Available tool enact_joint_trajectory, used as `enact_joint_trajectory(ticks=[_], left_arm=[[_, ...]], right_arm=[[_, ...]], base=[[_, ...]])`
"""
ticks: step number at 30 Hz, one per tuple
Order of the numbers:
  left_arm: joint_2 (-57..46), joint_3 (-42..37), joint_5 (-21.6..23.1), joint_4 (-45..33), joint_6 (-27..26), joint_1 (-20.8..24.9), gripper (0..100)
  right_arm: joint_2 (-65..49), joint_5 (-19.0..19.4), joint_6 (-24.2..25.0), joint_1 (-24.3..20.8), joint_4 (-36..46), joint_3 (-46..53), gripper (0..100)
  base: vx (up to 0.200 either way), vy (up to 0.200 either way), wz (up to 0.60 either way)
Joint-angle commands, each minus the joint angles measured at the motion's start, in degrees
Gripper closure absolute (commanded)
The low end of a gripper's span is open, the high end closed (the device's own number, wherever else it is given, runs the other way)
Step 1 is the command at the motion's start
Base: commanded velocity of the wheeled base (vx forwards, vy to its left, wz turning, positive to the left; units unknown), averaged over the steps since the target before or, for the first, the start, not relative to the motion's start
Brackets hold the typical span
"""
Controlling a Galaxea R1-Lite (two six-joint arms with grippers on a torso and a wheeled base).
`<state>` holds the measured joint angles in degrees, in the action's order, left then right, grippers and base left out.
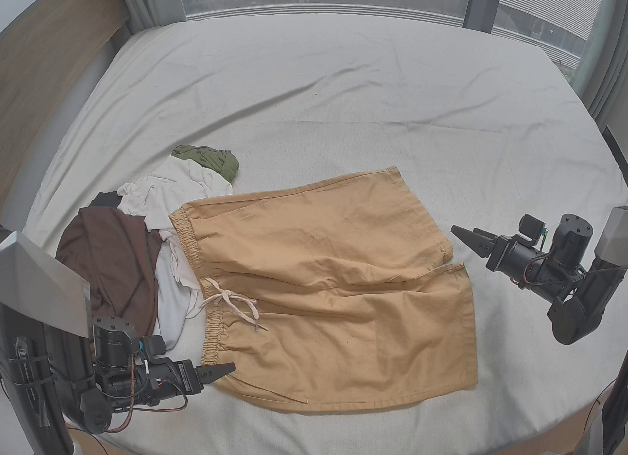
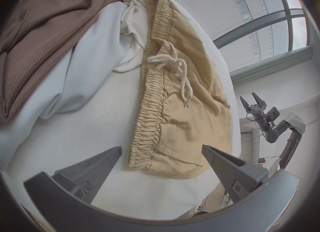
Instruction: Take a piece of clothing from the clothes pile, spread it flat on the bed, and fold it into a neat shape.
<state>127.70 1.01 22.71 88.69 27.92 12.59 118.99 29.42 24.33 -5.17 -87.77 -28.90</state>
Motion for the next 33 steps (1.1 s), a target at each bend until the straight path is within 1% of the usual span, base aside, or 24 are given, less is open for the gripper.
enact_joint_trajectory(ticks=[1,9,15,17,20,21,22,23,30,32,33], left_arm=[[2.73,-1.01,-0.04,0.43,0.03,0.06,100],[2.56,-1.01,-0.12,0.43,0.03,-0.64,100],[0.54,-1.01,-0.30,0.43,0.03,-1.96,100],[-0.43,-1.01,-0.30,0.35,0.30,-2.05,100],[-1.75,-1.01,-0.30,0.35,1.44,-1.78,100],[-1.75,-1.01,-0.39,0.35,1.61,-1.69,100],[-1.75,-1.01,-0.30,0.35,1.61,-1.61,100],[-1.75,-1.01,-0.30,0.35,1.61,-1.52,100],[-1.66,-1.01,-0.30,0.35,1.61,-1.34,100],[-1.57,-1.01,-0.30,0.35,1.53,-1.34,100],[-1.57,-1.01,-0.21,0.35,1.53,-1.34,100]], right_arm=[[0.10,0.03,0.01,-0.02,-0.03,-0.01,0],[0.01,0.03,-0.07,-0.02,0.41,0.34,0],[-0.16,0.03,-0.95,0.33,1.11,2.89,0],[-0.25,0.03,-2.18,0.60,2.25,3.68,0],[-0.34,0.03,-7.37,1.83,6.74,5.35,0],[-0.43,0.03,-8.86,2.09,7.79,5.79,0],[-0.43,0.03,-9.30,2.18,8.14,5.96,0],[-0.60,0.03,-11.24,2.44,9.37,6.84,0],[-3.94,0.03,-12.91,2.44,13.15,9.13,0],[-6.49,0.03,-14.49,2.62,17.81,9.57,0],[-6.67,0.03,-14.58,2.62,18.16,9.66,0]], base=[[0.000,0.000,0.00],[0.000,0.000,0.00],[0.000,0.000,0.00],[0.000,0.000,0.00],[0.000,0.000,0.00],[0.000,0.000,0.00],[0.000,0.000,0.00],[0.000,0.000,0.00],[0.000,0.000,0.00],[0.000,0.000,0.00],[0.000,0.000,0.00]])
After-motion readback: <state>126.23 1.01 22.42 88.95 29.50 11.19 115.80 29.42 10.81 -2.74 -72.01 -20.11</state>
